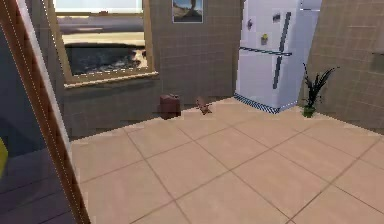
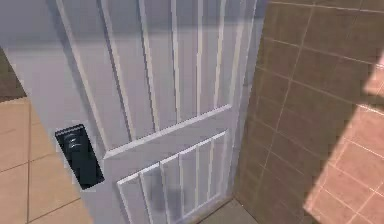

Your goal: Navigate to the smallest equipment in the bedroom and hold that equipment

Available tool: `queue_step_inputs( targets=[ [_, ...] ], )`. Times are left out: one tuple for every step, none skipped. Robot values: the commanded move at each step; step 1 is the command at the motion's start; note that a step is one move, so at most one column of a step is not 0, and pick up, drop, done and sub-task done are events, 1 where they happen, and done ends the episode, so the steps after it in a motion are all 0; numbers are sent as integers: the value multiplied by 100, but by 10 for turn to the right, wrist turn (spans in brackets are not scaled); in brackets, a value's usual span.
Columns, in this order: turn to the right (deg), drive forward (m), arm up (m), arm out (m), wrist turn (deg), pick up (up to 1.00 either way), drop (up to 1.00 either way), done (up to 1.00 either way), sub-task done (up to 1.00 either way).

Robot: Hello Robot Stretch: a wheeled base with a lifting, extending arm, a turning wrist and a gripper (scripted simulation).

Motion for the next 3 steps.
queue_step_inputs(
  targets=[
    [0, 100, 0, 0, 0, 0, 0, 0, 0],
    [450, 0, 0, 0, 0, 0, 0, 0, 0],
    [90, 0, 0, 0, 0, 0, 0, 0, 0]
  ],
)
